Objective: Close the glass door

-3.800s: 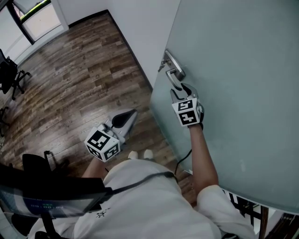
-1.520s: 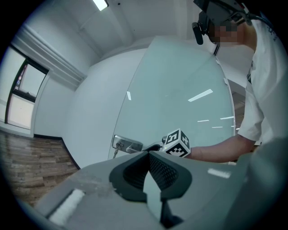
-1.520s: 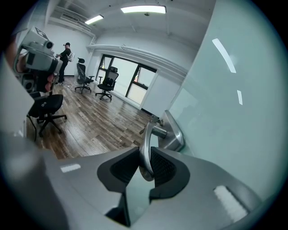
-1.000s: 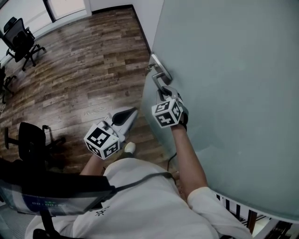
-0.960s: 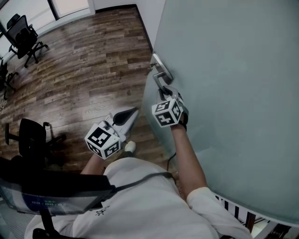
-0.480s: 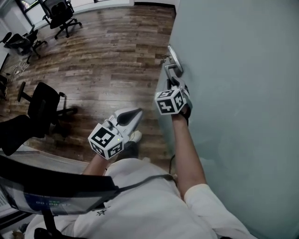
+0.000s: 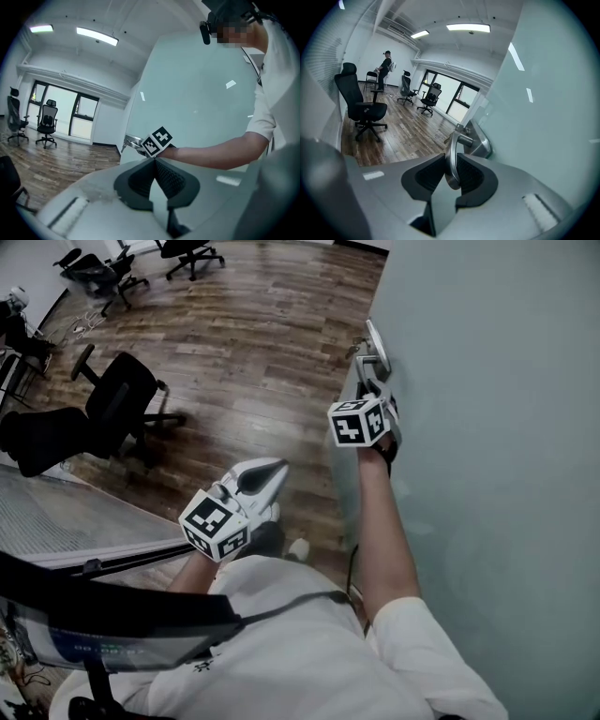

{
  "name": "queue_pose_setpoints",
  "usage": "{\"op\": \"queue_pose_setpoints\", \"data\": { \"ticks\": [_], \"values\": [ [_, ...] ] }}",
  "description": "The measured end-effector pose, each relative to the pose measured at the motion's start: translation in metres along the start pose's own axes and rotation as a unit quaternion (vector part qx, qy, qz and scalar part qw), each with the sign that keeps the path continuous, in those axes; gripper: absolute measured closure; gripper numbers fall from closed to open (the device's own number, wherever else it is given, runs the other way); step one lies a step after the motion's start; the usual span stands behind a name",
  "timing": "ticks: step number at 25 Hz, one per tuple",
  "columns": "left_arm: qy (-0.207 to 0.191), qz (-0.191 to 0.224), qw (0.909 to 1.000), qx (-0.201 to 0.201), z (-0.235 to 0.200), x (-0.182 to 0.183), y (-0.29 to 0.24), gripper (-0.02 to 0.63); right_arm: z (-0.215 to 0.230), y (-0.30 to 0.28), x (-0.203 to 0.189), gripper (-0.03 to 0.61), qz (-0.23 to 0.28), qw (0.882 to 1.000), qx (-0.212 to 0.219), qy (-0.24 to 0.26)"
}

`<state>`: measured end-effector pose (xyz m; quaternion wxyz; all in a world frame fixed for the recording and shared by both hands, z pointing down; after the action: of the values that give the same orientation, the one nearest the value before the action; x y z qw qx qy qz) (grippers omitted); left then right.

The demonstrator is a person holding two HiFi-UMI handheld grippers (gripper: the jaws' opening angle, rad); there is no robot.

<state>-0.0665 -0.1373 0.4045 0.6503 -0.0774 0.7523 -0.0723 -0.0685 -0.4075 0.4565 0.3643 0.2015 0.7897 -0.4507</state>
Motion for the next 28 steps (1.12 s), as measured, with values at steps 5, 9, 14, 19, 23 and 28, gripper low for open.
{"op": "queue_pose_setpoints", "data": {
  "ticks": [5,9,14,19,23,28],
  "values": [
    [0.003,0.004,0.9995,0.031,-0.009,-0.003,0.019,0.607,-0.019,0.003,0.006,0.495,0.007,1.0,0.009,0.012],
    [0.009,0.012,0.999,0.041,-0.018,-0.004,0.029,0.607,-0.036,0.003,0.011,0.495,0.01,1.0,0.019,0.016],
    [0.017,0.019,0.9986,0.047,-0.025,-0.006,0.044,0.607,-0.053,0.005,0.016,0.495,0.013,0.999,0.029,0.025],
    [0.027,0.022,0.9977,0.057,-0.032,-0.007,0.065,0.607,-0.069,0.011,0.023,0.495,0.017,0.998,0.04,0.037],
    [0.032,0.026,0.9971,0.064,-0.038,-0.005,0.084,0.607,-0.083,0.015,0.029,0.497,0.018,0.997,0.054,0.042],
    [0.036,0.03,0.996,0.076,-0.048,-0.008,0.113,0.607,-0.108,0.02,0.035,0.496,0.019,0.996,0.068,0.054]
  ]
}}
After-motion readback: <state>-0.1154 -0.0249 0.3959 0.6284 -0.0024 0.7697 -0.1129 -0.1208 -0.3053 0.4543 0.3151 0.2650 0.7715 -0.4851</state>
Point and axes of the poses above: the fingertips, and each gripper's own axes: y backward along the fingers, z to its right, x out of its top, the point moved 3 cm from there along y, backward along the fingers, and after that the axes turned 12 degrees about x, right-handed, at the moved point
